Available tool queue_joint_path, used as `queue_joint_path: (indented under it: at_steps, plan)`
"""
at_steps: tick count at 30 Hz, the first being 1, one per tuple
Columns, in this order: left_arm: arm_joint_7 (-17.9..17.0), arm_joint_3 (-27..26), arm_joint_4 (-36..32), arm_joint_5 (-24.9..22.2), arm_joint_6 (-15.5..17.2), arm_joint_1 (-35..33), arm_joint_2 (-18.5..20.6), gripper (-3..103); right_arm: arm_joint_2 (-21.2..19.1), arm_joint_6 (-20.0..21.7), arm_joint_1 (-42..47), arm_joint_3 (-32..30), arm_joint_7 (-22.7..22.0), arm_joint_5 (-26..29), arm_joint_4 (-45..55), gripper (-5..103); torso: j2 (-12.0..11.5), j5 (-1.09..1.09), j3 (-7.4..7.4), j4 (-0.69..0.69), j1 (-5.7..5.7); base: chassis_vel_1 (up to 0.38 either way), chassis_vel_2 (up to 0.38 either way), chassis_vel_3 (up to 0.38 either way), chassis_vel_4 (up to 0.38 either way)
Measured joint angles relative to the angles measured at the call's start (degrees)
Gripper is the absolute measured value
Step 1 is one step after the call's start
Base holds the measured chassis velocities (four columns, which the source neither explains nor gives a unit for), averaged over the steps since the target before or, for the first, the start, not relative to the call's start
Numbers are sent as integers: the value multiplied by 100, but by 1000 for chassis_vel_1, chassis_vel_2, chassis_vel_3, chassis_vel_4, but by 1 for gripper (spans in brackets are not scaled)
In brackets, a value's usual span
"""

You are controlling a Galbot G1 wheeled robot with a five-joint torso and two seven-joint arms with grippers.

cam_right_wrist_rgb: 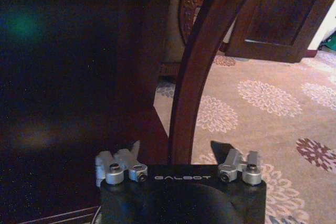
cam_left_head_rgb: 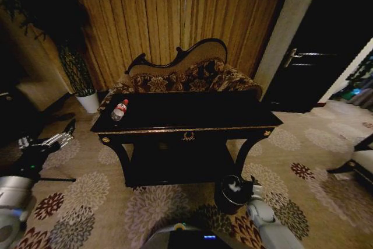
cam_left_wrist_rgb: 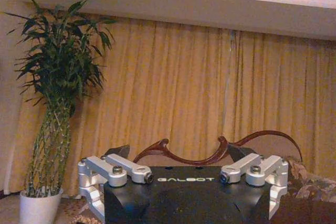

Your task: Move to the front of the table and place the trash on the table into the trash bin.

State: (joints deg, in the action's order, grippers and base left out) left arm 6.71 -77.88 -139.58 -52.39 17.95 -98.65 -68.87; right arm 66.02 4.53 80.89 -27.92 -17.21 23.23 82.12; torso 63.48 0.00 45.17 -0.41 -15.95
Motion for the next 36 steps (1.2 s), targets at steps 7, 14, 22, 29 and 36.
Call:
queue_joint_path:
  at_steps: [7, 14, 22, 29, 36]
  plan:
    - [-1, -21, -23, -3, -2, -22, 2, 100, -11, -3, 34, -40, -2, 6, 81, 100, 0, 0, 0, 0, 0, 0, 0, 0, 0]
    - [-3, -21, -38, -8, -2, -21, 4, 100, -2, -3, 98, -44, -1, 22, 177, 100, 0, 0, 0, 0, 0, 0, 0, 0, 0]
    - [-4, -10, -55, -18, -7, -17, 9, 100, -31, -3, 79, -44, -2, 30, 202, 100, 0, 0, 0, 0, 0, 0, 0, 0, 0]
    - [139, 31, 9, -59, -223, 1, 21, 100, -145, 4, 173, -305, -4, 786, 961, 100, 0, -1, 0, 2, 0, 0, 0, 0, 0]
    - [136, 105, 18, -59, -300, -86, 70, 100, -172, -102, 548, -894, 218, 1011, 2276, 100, 0, 0, 0, 0, 0, 0, 0, 0, 0]
